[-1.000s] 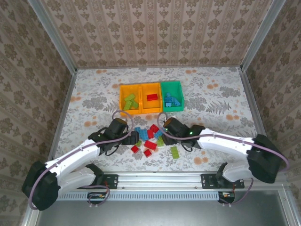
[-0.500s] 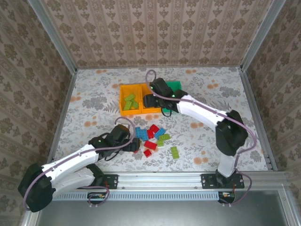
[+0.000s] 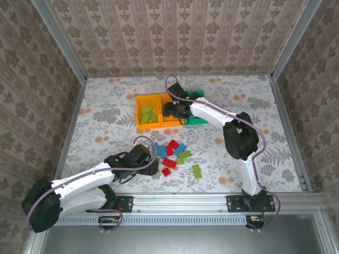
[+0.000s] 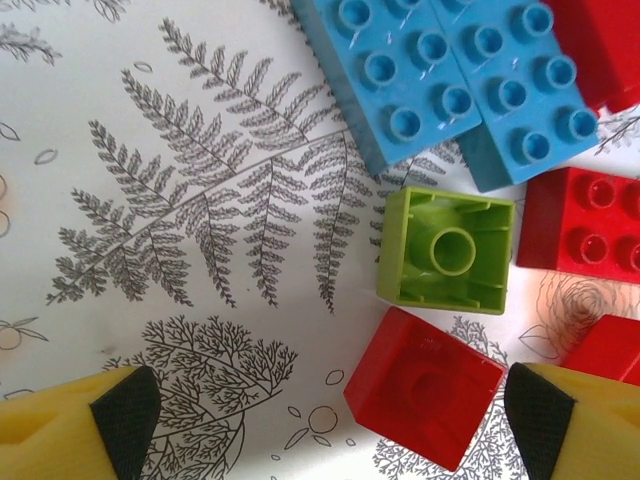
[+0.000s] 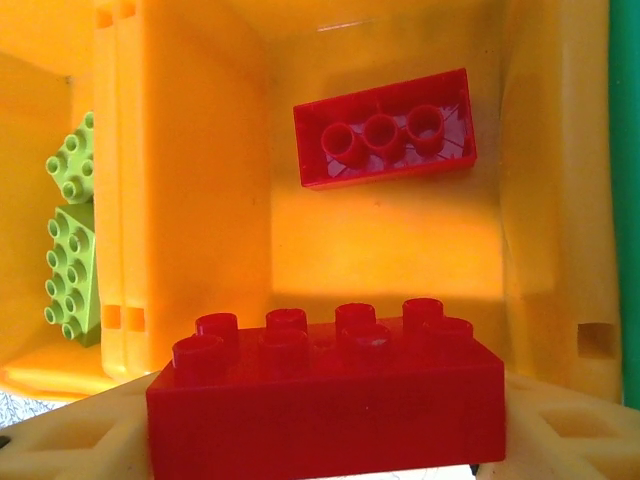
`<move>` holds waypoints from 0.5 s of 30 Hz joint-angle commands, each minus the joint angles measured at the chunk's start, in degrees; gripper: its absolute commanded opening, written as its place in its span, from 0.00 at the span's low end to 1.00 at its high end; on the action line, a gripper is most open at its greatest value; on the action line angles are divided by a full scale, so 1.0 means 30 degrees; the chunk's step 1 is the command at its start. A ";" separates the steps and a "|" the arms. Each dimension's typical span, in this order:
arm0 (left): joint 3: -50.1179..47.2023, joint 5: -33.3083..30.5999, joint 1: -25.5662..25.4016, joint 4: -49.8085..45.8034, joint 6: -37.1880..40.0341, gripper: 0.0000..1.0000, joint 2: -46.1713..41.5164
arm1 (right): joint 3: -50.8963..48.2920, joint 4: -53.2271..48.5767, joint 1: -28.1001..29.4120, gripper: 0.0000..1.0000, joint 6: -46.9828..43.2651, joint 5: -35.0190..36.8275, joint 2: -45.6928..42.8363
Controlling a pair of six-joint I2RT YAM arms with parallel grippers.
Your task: Sort the legos into containers by color
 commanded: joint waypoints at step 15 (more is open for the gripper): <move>0.1858 -0.0557 -0.1268 -0.0196 0.2043 0.87 0.3047 | -0.0949 -0.0386 -0.0144 0.79 0.0306 -0.0136 -0.1615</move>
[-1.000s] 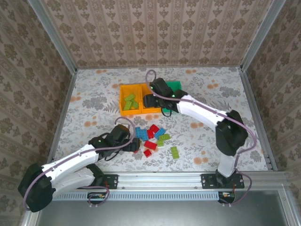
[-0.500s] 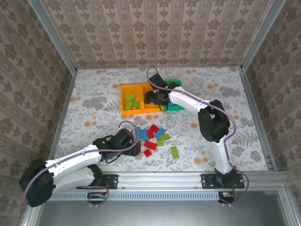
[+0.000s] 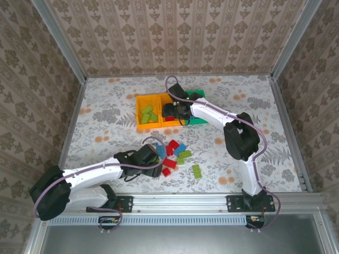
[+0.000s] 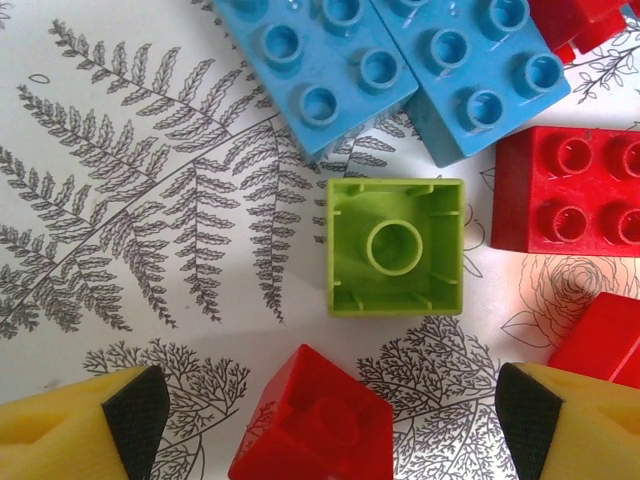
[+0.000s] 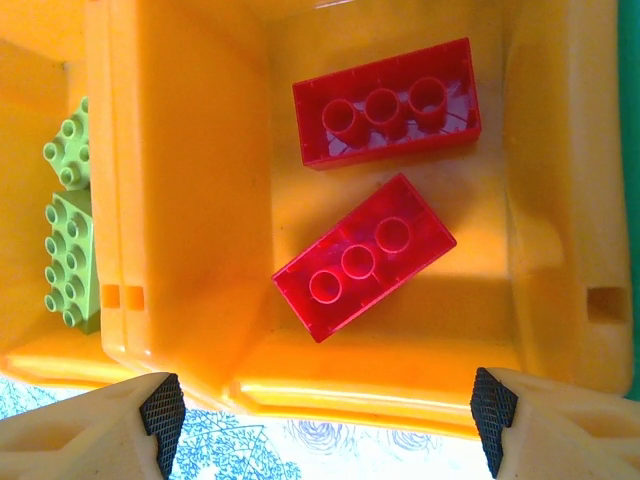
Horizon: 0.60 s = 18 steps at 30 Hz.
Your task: Sort the legos into containers by color
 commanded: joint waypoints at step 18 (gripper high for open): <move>0.0020 0.0288 -0.0155 -0.0694 -0.0961 0.72 0.0401 | -0.1272 0.0098 -0.0426 0.79 0.0187 -0.0200 -0.1769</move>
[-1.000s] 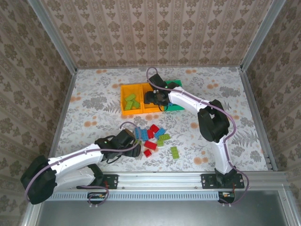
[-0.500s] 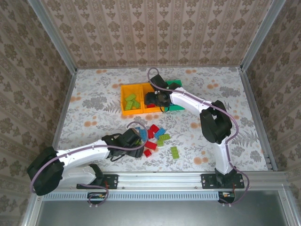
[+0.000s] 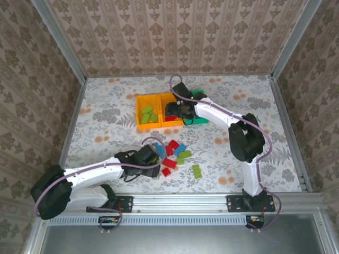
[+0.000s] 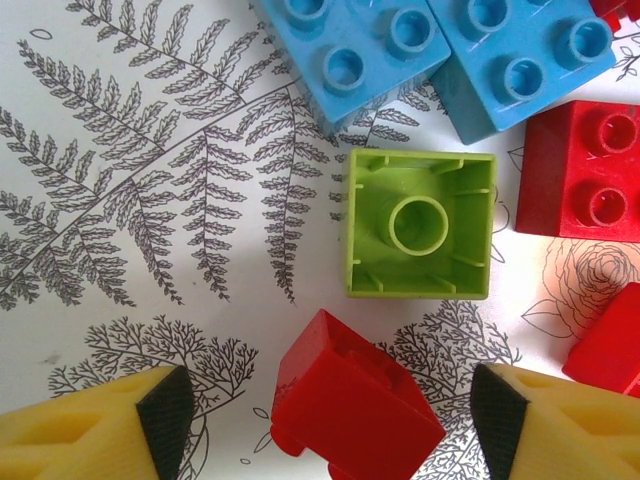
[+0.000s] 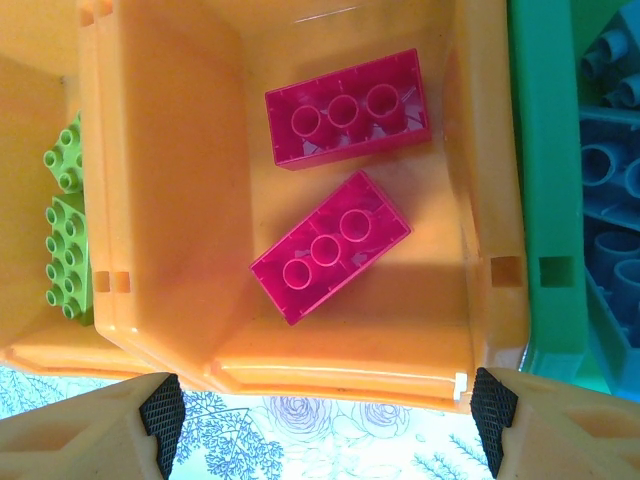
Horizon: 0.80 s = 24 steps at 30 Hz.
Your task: Sort the legos into containers by color
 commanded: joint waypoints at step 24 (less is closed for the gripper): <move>0.0522 -0.0007 -0.0168 0.0573 0.0004 0.33 0.1521 | -0.0741 0.0384 -0.0281 0.79 0.0297 -0.0485 -0.0690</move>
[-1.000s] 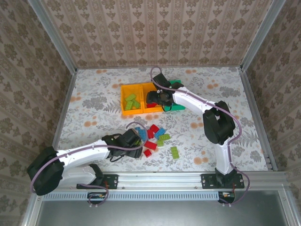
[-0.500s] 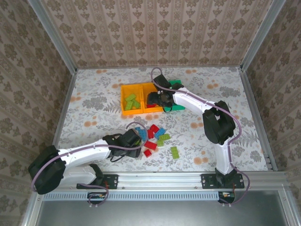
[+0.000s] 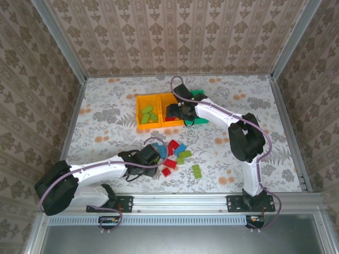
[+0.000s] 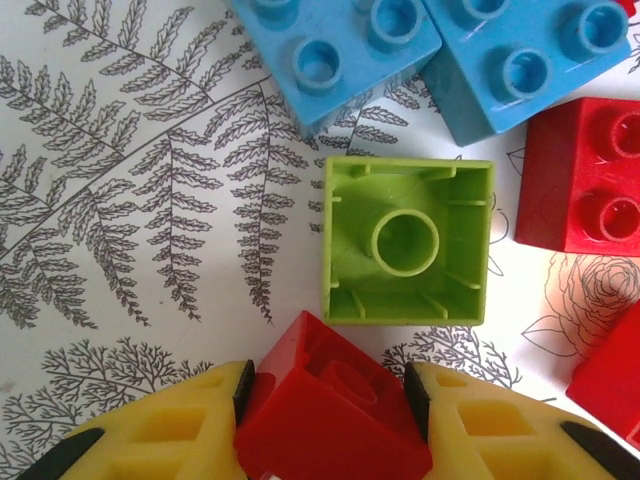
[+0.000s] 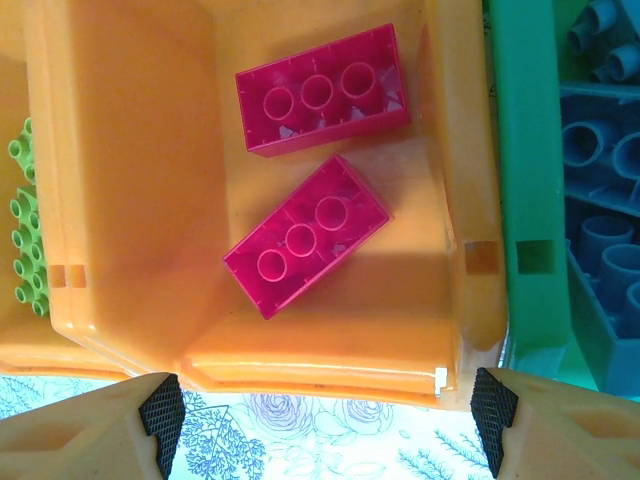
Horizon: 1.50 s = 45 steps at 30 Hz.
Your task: Sort the legos into containers by color
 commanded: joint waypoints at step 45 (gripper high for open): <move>1.8407 0.2667 0.6452 0.1428 0.7763 0.36 1.3099 | -1.4131 0.3793 0.0963 0.83 -0.1137 -0.1093 -1.0673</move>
